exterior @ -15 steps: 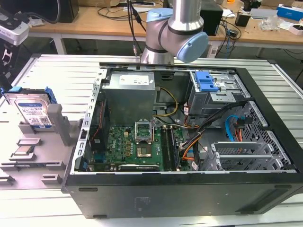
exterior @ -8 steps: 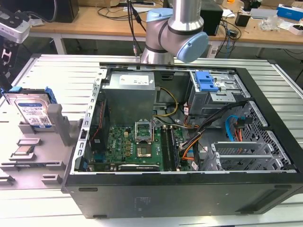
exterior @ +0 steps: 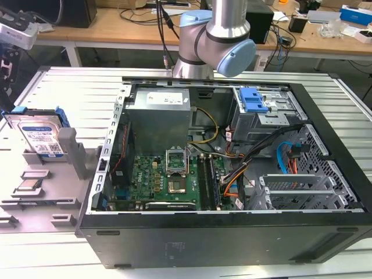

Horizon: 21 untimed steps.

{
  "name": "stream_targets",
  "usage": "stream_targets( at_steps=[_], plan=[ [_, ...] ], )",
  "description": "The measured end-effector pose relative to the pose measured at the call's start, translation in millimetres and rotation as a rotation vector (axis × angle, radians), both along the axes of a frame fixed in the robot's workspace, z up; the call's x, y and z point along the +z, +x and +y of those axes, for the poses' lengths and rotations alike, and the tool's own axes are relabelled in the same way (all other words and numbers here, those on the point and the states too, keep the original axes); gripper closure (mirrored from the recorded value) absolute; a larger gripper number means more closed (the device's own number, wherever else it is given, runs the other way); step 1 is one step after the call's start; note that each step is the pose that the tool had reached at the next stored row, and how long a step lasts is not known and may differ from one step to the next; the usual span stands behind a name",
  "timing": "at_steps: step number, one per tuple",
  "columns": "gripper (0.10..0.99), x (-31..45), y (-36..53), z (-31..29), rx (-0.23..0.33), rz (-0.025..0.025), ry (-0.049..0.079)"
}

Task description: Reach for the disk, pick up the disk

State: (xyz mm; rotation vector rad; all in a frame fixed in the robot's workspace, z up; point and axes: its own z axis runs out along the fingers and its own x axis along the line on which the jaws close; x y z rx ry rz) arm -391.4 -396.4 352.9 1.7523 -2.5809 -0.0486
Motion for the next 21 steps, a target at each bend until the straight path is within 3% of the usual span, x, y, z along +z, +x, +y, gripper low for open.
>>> stream_targets(
  at_steps=[10,21],
  plan=[
    [0.98,0.0,0.0,0.0,0.117,0.0,0.0],
    [0.98,0.0,0.0,0.0,0.33,0.0001,0.0]
  ],
)
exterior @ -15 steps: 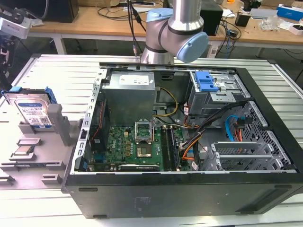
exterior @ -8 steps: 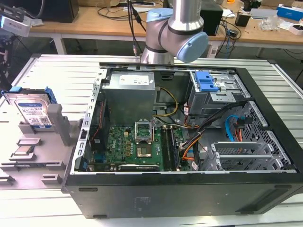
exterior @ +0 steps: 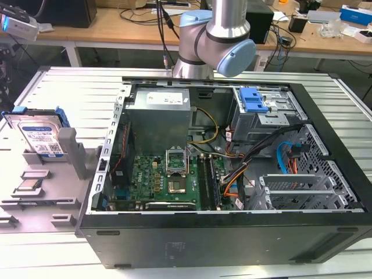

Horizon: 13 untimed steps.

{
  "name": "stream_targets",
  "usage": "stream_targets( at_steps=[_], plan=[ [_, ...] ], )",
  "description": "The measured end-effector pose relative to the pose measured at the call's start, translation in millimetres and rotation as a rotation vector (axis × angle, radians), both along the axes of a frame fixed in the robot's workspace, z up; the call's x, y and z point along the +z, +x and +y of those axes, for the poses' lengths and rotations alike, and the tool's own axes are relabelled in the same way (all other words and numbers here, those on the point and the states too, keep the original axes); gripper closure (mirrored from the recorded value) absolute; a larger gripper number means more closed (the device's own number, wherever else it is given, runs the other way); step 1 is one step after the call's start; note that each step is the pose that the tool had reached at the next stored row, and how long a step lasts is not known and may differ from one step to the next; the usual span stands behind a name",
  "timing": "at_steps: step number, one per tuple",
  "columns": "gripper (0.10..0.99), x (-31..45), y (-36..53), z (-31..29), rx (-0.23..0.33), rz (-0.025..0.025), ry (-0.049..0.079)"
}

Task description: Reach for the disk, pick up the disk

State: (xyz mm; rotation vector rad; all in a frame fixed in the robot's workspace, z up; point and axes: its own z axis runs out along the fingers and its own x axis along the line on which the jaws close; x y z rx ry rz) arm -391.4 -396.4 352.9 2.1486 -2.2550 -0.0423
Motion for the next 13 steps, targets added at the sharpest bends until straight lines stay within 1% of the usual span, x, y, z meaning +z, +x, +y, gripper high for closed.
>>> stream_targets(
  at_steps=[5,11,12,13],
  plan=[
    [0.973,0.0,0.0,0.0,0.001,-0.0001,0.0],
    [0.608,0.0,0.0,0.0,0.002,0.0,0.0],
    [0.608,0.0,0.0,0.0,0.002,0.0,0.0],
    [0.549,0.0,0.0,0.0,0.003,-0.0001,0.0]
  ],
)
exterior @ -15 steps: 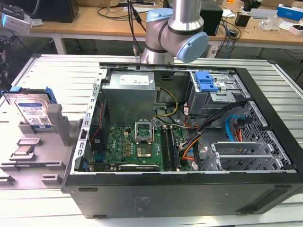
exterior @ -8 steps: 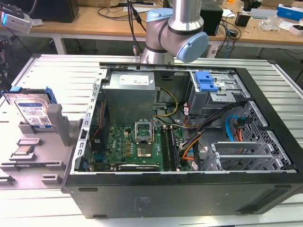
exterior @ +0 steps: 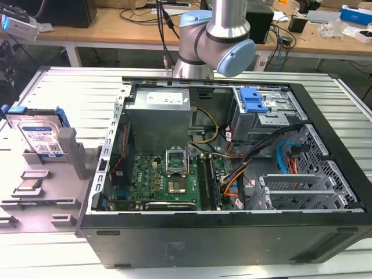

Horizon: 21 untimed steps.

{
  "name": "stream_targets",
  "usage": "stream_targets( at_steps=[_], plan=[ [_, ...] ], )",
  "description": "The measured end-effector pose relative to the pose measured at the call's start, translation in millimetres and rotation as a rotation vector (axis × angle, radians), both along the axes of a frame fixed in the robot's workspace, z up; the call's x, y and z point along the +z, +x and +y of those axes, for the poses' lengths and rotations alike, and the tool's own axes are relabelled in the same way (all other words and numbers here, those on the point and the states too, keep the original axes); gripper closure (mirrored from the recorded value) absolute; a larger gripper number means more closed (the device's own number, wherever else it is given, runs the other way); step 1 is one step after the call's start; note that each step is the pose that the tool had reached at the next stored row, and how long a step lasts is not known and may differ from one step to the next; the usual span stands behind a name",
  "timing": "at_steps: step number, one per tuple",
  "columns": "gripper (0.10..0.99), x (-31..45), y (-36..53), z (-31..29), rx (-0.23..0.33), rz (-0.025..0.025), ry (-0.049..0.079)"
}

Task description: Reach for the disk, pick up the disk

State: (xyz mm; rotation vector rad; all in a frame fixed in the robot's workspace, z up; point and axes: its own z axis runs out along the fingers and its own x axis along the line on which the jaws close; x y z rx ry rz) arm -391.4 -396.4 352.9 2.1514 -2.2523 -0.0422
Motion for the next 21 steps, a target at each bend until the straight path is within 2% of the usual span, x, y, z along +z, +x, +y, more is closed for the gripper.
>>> stream_targets(
  at_steps=[2,6,12,15,21],
  plan=[
    [0.424,0.0,0.0,0.0,0.0,0.0001,0.0],
    [0.424,0.0,0.0,1.3,0.0,0.0,0.0],
    [0.424,-3.0,0.2,9.9,0.024,0.0,0.0],
    [0.424,-13.3,0.3,15.9,0.052,0.0,0.0],
    [0.424,-28.3,0.2,17.4,0.052,0.0001,0.0]
  ],
)
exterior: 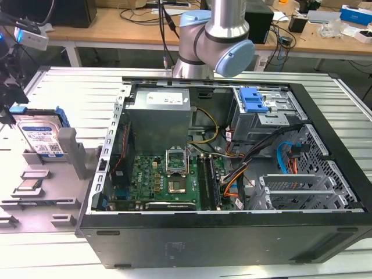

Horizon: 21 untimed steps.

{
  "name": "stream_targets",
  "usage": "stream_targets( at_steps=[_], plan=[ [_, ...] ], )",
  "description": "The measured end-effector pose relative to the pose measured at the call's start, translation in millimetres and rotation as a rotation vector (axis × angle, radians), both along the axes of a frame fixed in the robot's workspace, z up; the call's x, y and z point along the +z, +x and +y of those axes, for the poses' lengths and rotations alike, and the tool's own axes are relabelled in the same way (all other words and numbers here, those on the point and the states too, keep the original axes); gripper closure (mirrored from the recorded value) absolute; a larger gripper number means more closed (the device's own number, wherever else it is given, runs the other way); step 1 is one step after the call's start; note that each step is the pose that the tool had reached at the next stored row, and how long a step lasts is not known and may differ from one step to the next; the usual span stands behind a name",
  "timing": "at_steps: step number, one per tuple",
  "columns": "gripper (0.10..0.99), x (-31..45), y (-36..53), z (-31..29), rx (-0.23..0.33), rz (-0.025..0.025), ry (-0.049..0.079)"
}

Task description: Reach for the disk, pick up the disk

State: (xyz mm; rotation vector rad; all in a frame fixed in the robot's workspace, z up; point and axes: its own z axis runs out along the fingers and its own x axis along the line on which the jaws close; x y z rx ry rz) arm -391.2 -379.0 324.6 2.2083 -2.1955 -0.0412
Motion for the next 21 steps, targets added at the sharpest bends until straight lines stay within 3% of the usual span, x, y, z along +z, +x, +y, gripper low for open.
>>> stream_targets(
  at_steps=[5,15,21],
  plan=[
    [0.424,-15.0,0.4,4.1,0.001,0.0,0.0],
    [0.424,-35.0,2.4,5.9,0.003,-0.0001,0.0],
    [0.424,-38.8,4.2,5.8,0.005,0.0003,0.0]
  ],
)
